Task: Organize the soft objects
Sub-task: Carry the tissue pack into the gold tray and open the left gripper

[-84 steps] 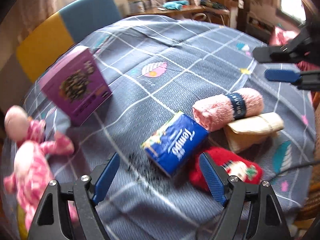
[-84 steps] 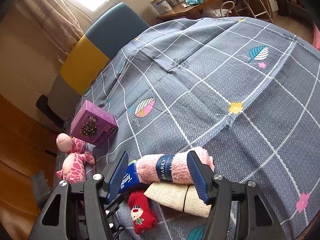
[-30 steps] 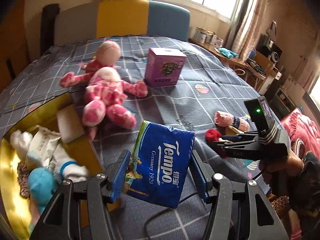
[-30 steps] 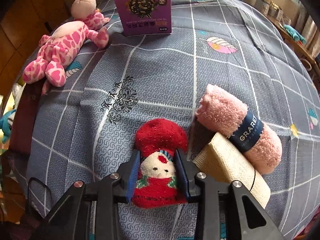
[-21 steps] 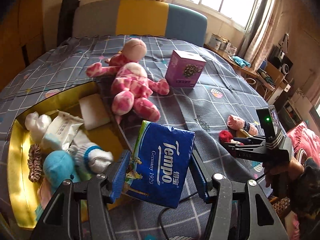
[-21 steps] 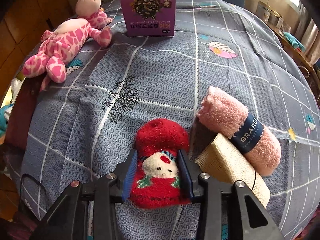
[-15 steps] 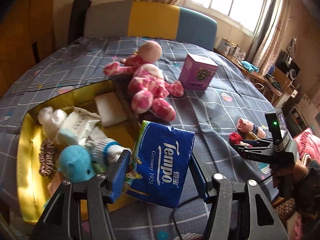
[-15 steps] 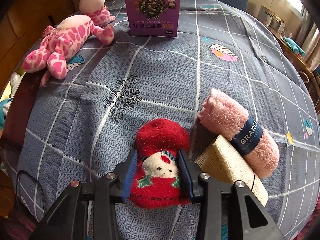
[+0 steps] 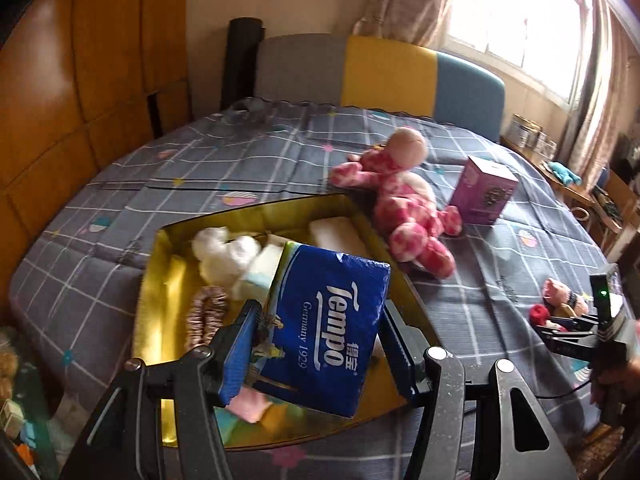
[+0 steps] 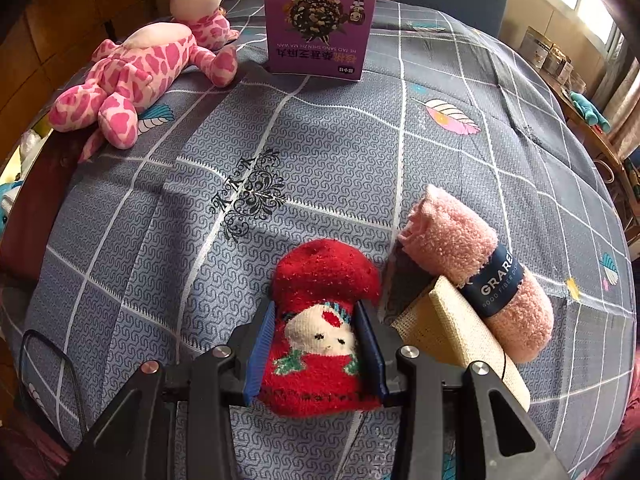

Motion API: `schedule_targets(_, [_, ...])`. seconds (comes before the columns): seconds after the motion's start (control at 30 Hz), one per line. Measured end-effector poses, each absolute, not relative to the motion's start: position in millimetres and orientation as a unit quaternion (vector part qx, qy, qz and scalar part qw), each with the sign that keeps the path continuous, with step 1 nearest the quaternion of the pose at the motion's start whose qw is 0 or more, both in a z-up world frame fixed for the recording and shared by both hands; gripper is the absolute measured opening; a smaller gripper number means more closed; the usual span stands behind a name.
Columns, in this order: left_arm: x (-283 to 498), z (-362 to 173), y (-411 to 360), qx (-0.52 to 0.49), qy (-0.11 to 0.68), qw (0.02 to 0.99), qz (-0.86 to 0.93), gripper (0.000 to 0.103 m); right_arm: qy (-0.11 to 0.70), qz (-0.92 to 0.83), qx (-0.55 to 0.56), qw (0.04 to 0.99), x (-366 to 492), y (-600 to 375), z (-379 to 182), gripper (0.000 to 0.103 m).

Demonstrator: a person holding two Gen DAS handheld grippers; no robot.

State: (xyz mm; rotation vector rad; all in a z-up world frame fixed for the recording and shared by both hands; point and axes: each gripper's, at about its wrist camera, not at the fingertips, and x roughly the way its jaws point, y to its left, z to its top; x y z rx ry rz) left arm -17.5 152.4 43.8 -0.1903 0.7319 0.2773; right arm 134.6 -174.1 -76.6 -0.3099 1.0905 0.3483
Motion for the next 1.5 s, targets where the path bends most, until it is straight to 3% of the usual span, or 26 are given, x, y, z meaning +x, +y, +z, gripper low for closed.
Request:
schedule_targets(0.53, [-37,24,197,-0.127,0.371,0.902,0.180,0.060,0.507,0.163,-0.158,0.832,130,-173,-77,0.041])
schedule_targets(0.93, [-60,5,278,-0.248,0.373,0.870,0.206,0.060,0.506,0.162,-0.161,0.832,130,-173,-76,0.041])
schedule_targets(1.23, [-20,-17,276,-0.213,0.414,0.865,0.187,0.060,0.505,0.161,-0.163,0.832,131,-173,-76,0.041])
schedule_targets(1.4, [3,-38,276,-0.190,0.441,0.857,0.190,0.063,0.506,0.161,-0.163,0.832,131,-173,-76,0.041])
schedule_targets(1.47, [6,-44,277,-0.180,0.446,0.854,0.199,0.076,0.506,0.159,-0.162,0.832,131,-173,-76,0.041])
schedule_targets(1.5, [5,-44,277,-0.180,0.445,0.854,0.202,0.077,0.506,0.159,-0.162,0.832,131,-173,-76,0.041])
